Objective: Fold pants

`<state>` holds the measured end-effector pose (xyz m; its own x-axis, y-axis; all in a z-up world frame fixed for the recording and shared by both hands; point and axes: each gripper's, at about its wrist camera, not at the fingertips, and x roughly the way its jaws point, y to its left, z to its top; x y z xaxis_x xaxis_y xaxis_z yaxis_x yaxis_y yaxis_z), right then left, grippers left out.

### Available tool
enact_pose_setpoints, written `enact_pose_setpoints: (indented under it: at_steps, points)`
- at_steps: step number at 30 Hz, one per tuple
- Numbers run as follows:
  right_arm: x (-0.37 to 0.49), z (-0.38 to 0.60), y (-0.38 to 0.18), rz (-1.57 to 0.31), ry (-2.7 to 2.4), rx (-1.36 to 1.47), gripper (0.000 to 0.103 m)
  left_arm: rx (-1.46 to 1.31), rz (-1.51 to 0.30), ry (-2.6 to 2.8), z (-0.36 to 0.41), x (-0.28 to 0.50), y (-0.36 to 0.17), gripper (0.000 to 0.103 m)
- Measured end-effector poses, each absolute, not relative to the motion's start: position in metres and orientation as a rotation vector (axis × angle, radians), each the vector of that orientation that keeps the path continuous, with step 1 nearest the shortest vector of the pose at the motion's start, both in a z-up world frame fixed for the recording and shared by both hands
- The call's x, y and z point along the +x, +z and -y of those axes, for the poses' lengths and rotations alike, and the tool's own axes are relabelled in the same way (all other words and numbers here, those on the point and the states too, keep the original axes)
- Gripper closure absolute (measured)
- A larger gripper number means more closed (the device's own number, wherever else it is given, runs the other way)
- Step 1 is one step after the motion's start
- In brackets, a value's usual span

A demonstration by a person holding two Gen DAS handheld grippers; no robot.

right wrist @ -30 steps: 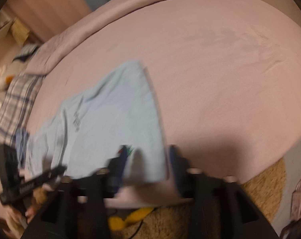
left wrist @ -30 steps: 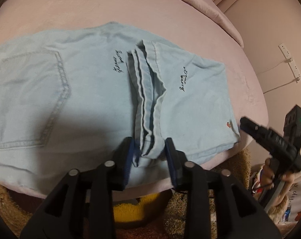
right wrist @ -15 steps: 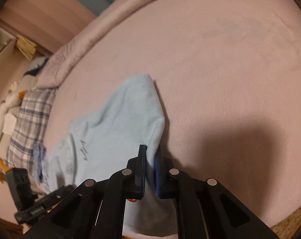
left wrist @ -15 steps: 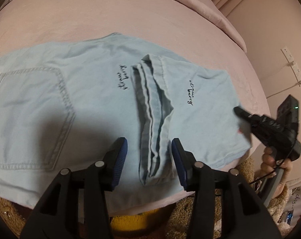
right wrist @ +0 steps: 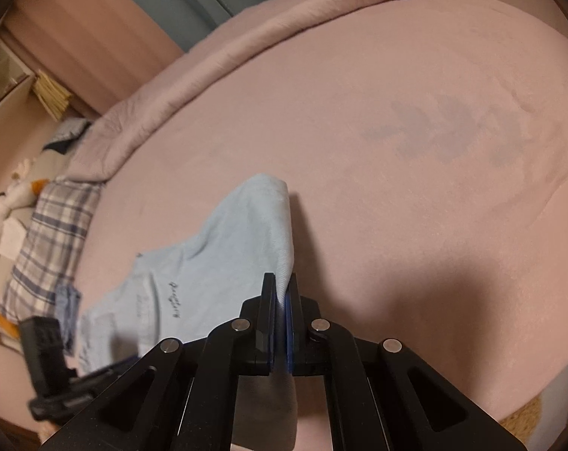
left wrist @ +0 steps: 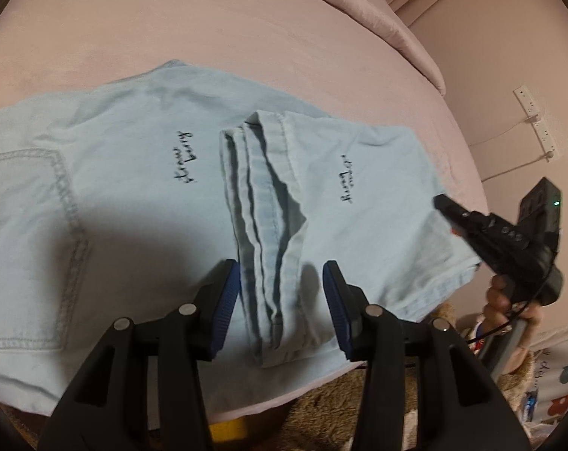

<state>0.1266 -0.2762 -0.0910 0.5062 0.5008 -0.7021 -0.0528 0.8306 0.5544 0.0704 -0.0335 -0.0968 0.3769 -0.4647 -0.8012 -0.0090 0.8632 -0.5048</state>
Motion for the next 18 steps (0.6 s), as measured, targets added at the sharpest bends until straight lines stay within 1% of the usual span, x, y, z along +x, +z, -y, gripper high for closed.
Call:
enact_pose_setpoints:
  at_steps: [4, 5, 6, 7, 8, 10, 13, 16, 17, 18]
  points:
    - [0.127, 0.277, -0.09, -0.984, 0.342, 0.508, 0.102, -0.503, -1.148, -0.322, 0.039, 0.074, -0.098, 0.059]
    - [0.128, 0.276, -0.087, -0.975, 0.338, 0.499, 0.102, -0.507, -1.144, -0.33, 0.041, 0.076, -0.098, 0.061]
    - [0.128, 0.276, -0.085, -0.969, 0.337, 0.497, 0.102, -0.51, -1.14, -0.333, 0.043, 0.077, -0.098, 0.065]
    - [0.128, 0.276, -0.084, -0.967, 0.333, 0.493, 0.102, -0.517, -1.136, -0.336, 0.045, 0.078, -0.1, 0.076]
    - [0.129, 0.275, -0.082, -0.963, 0.324, 0.476, 0.102, -0.528, -1.134, -0.335, 0.047, 0.08, -0.101, 0.082]
    - [0.13, 0.276, -0.079, -0.949, 0.283, 0.436, 0.102, -0.535, -1.132, -0.334, 0.051, 0.08, -0.103, 0.09]
    - [0.13, 0.277, -0.078, -0.947, 0.271, 0.423, 0.102, -0.526, -1.117, -0.324, 0.05, 0.074, -0.104, 0.094]
    - [0.125, 0.268, -0.078, -0.942, 0.254, 0.338, 0.102, -0.555, -1.115, -0.303, 0.044, 0.071, -0.103, 0.095]
    - [0.125, 0.266, -0.08, -0.952, 0.24, 0.311, 0.101, -0.542, -1.113, -0.29, 0.042, 0.069, -0.1, 0.095]
    - [0.125, 0.265, -0.081, -0.966, 0.234, 0.3, 0.094, -0.523, -1.106, -0.277, 0.04, 0.069, -0.096, 0.095]
